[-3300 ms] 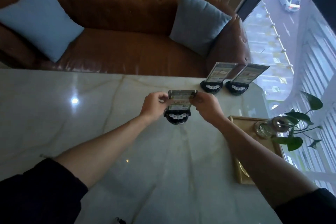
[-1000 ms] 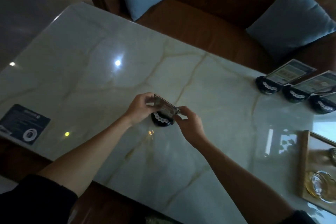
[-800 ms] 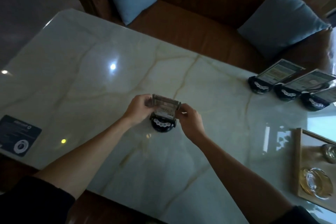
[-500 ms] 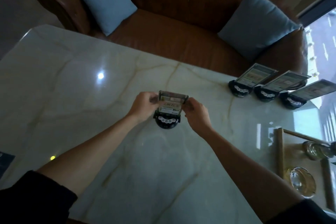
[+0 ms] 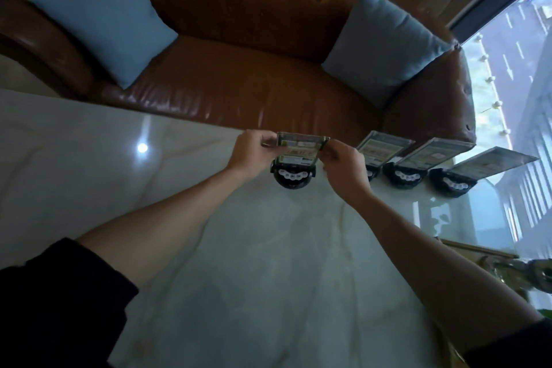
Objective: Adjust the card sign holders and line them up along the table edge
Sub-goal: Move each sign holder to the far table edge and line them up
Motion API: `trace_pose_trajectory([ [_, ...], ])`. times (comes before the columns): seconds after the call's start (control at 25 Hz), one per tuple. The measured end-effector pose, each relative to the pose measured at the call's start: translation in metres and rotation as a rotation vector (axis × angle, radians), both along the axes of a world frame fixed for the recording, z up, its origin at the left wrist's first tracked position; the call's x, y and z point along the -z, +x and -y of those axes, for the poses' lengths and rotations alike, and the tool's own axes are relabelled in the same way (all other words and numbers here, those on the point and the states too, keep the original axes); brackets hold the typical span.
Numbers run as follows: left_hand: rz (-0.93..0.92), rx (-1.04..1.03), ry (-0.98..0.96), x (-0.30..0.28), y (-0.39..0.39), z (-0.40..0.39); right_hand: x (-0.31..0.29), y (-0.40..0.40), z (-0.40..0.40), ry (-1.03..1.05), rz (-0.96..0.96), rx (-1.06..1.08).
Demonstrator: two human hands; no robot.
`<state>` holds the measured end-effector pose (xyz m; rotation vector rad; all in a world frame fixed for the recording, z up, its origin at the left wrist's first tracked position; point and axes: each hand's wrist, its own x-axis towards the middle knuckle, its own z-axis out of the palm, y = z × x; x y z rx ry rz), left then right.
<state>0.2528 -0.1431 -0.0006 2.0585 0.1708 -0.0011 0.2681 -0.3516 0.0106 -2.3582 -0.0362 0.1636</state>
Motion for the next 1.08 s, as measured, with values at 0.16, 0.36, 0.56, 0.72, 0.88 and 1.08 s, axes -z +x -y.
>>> trace_pose_trajectory([
  [0.16,-0.016,-0.036,0.001,0.012,0.025,0.023,0.007,0.018,0.008,-0.024,0.017,0.084],
  [0.36,-0.034,-0.028,-0.040,0.031,0.041,0.042,0.020,0.031,0.021,0.000,0.002,0.131],
  [0.56,-0.044,-0.016,-0.053,0.040,0.047,0.052,0.034,0.036,0.031,0.021,-0.053,0.165],
  [0.72,-0.087,0.067,-0.048,0.032,0.050,0.050,0.032,0.030,0.033,0.008,-0.074,0.150],
  [0.88,-0.110,0.104,-0.004,-0.002,0.045,0.054,0.008,0.008,0.055,0.017,0.037,0.145],
  [1.08,0.248,0.114,0.034,-0.077,0.067,0.130,-0.054,0.011,0.140,-0.031,0.344,0.128],
])
